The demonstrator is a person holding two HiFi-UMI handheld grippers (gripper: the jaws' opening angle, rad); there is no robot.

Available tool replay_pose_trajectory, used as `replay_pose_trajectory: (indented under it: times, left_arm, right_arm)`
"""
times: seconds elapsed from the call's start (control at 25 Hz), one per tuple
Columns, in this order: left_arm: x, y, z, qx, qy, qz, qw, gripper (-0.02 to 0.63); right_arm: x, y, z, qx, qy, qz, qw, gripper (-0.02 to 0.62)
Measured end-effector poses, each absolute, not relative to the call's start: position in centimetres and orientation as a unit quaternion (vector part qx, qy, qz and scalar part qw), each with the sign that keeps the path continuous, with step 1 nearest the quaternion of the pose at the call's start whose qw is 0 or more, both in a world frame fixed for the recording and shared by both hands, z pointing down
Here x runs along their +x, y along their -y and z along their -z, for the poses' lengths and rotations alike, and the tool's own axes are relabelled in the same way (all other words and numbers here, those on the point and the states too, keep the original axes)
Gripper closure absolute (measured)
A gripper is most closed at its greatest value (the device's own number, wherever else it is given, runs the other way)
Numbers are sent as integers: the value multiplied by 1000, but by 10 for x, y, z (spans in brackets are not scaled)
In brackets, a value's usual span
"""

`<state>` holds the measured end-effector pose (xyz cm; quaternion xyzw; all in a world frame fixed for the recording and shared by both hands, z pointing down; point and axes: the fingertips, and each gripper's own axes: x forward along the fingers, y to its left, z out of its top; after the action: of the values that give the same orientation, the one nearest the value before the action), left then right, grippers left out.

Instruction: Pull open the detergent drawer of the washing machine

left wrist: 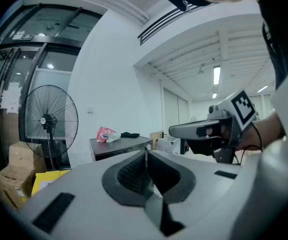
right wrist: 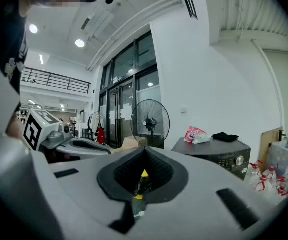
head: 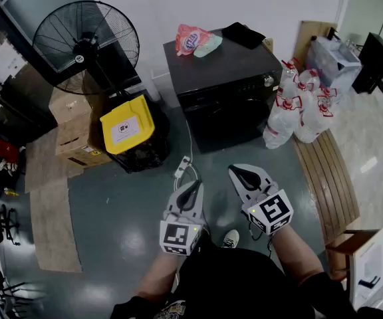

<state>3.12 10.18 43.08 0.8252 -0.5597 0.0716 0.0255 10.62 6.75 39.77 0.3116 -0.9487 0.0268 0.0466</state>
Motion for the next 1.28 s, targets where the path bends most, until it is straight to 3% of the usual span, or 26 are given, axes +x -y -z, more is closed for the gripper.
replay_pose_trajectory:
  times: [0.48,0.56,0.6,0.64,0.68,0.76,1.28]
  left_arm:
    - [8,-103,-431,829,556,-60,23,584]
    - [7,-99,-434,832,551,-53,30,528]
    - [6,-96,-434,833,550,-51,30,448]
    - [6,-93,-433,834,549,-49,30,366]
    - [5,-89,-433,835,547,-49,28,345]
    - [3,-82,-434,839,542,-46,19,334]
    - [-29,-18,-437,859,509,-45,25,327]
  right_arm:
    - [84,-65,-405,315,947,-49,35,588]
    - [83,-61,-409,318,946,-58,27,584]
    - [83,-58,-410,318,945,-66,21,541]
    - [82,-55,-410,318,945,-76,15,448]
    - [81,-51,-410,319,944,-84,11,393]
    - [79,-43,-412,325,941,-96,6,365]
    - [51,24,-422,362,924,-124,6,337]
